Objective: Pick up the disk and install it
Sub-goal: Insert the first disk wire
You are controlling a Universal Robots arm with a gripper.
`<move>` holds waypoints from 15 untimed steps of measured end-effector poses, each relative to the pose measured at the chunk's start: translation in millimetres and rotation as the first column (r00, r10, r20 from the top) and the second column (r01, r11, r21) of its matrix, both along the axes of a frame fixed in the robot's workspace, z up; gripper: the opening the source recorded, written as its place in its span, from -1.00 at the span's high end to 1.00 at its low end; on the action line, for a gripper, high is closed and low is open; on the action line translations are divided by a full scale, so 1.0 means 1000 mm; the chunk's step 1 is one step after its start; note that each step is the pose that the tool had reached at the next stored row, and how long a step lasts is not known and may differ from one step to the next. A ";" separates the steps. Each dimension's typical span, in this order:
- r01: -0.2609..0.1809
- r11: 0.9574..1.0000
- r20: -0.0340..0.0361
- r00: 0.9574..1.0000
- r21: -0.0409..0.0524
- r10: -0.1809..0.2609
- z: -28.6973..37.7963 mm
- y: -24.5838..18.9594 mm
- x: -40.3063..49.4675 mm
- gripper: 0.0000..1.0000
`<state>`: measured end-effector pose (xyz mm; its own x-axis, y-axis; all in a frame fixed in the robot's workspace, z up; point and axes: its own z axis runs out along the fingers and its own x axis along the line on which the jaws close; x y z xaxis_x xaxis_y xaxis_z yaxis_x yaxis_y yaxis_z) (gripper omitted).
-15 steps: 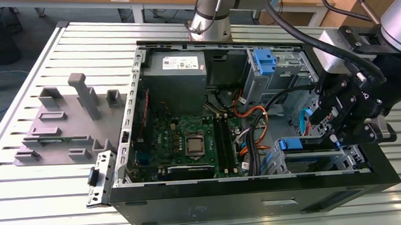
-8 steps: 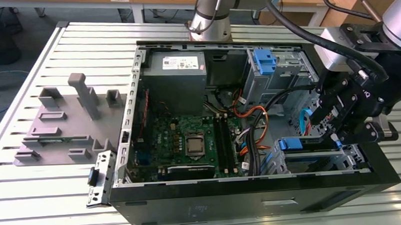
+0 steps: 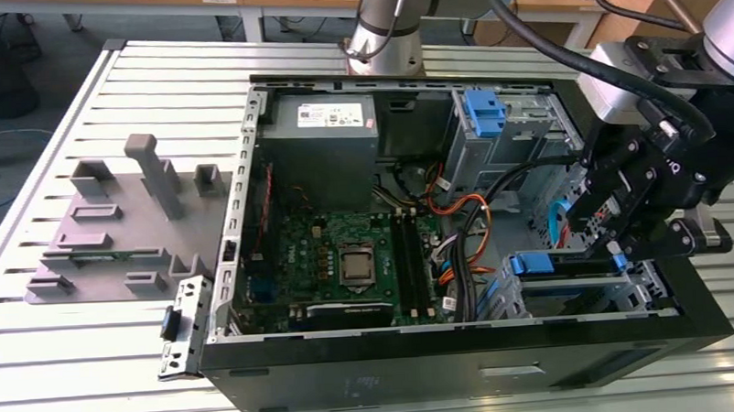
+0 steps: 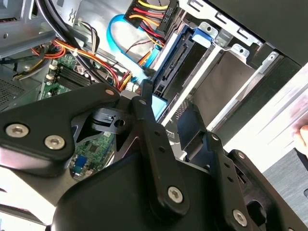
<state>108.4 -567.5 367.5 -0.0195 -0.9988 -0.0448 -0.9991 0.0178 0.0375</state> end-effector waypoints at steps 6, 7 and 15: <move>0.000 1.000 0.000 1.000 0.000 0.000 0.0012 0.0040 0.0000 0.04; 0.000 1.000 0.000 1.000 0.000 0.000 0.0011 0.0058 0.0000 0.04; 0.000 1.000 0.001 1.000 0.000 0.000 -0.0039 0.0161 0.0005 0.04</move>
<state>108.9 -551.4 363.6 -0.0196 -0.9988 -0.0451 -0.9992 0.0179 0.0369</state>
